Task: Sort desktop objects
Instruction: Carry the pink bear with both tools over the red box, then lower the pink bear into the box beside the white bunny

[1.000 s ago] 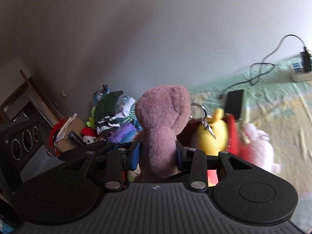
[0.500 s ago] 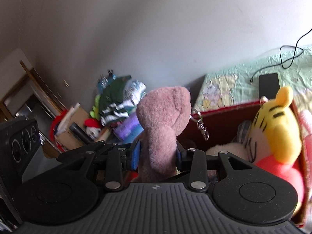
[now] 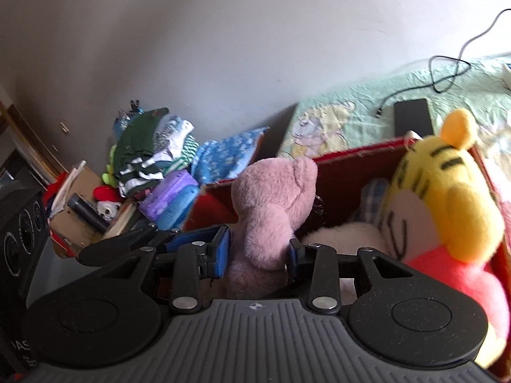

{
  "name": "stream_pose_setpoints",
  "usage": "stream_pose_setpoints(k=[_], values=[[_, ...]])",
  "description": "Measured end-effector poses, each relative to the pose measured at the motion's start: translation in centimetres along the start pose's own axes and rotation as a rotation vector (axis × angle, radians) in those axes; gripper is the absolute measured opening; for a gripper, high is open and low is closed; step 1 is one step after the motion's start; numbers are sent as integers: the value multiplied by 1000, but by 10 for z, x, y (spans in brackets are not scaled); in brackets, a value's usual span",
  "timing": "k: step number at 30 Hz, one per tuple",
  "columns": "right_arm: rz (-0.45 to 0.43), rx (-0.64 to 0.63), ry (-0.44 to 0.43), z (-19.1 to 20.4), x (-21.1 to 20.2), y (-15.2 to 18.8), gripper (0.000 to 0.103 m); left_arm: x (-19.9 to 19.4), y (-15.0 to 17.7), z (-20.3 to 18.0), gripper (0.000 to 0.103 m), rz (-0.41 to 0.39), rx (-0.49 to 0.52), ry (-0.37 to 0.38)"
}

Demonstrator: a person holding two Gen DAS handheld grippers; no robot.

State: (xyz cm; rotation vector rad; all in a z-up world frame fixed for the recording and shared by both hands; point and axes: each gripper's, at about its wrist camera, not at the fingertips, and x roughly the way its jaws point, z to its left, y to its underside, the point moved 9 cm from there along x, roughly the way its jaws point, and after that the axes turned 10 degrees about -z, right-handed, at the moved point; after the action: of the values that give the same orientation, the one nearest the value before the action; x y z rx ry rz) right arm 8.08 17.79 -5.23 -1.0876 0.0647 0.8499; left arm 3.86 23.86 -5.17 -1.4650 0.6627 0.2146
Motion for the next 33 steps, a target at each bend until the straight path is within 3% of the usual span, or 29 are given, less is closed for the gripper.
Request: stream_pose_setpoints(k=[5,10,13,18,25,33], values=[[4,-6,46,-4,-8,4,37,-1,9,-13,93,21,9,80],[14,-20,71,-1,-2,4,37,0,13,-12,94,18,47,84],[0,-51,86,3,-3,3,35,-4,16,-8,96,3,89,71],[10,-77,99,4,1,3,27,-10,24,6,102,-11,183,-14],[92,-156,104,11,27,14,25,-16,18,16,102,-27,104,26],[135,-50,76,-1,44,20,27,-9,17,26,102,-31,69,-15]])
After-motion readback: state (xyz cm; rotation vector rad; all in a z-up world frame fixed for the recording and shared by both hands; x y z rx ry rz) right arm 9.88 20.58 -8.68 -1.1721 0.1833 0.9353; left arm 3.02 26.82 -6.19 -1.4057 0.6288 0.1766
